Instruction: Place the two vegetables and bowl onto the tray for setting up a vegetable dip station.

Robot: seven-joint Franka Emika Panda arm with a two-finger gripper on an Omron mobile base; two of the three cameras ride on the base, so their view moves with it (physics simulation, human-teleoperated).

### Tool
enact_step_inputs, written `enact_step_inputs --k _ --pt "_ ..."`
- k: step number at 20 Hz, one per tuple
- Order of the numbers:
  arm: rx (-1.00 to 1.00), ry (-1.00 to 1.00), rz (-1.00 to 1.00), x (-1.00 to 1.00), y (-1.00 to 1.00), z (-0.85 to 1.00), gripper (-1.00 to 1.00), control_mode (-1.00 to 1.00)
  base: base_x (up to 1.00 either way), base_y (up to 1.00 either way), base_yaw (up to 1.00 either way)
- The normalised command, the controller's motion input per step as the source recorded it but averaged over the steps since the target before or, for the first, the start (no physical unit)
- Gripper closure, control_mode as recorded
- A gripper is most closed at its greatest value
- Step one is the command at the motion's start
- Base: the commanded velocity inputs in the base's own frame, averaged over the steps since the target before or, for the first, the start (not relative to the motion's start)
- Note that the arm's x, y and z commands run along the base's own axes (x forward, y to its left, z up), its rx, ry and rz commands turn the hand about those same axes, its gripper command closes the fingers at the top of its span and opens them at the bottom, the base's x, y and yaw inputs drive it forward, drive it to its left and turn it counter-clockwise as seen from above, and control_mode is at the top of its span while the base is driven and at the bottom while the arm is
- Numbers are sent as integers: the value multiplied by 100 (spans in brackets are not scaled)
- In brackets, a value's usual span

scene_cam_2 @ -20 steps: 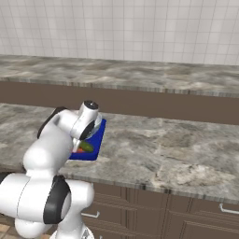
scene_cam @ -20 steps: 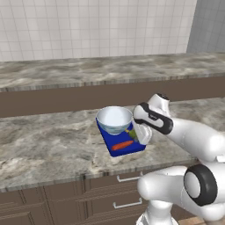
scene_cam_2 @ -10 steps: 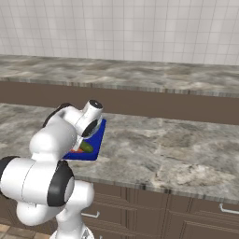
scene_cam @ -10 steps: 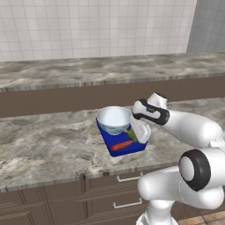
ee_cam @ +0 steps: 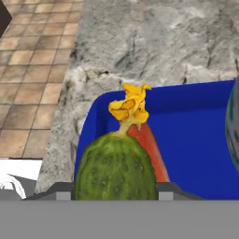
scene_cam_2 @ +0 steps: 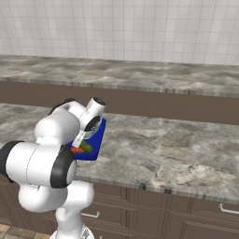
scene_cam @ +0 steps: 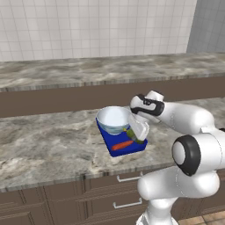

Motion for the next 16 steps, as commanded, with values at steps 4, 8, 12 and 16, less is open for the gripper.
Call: enact_step_inputs --k 4,8,12,16 --pt "2 5 0 0 6 -19 100 -100 0 0 0" --pt "3 2 0 -3 5 -19 100 -100 0 0 0" --pt "3 2 0 -3 6 -19 100 -100 0 0 0" --pt "2 1 0 -2 4 -14 100 -100 0 0 0"
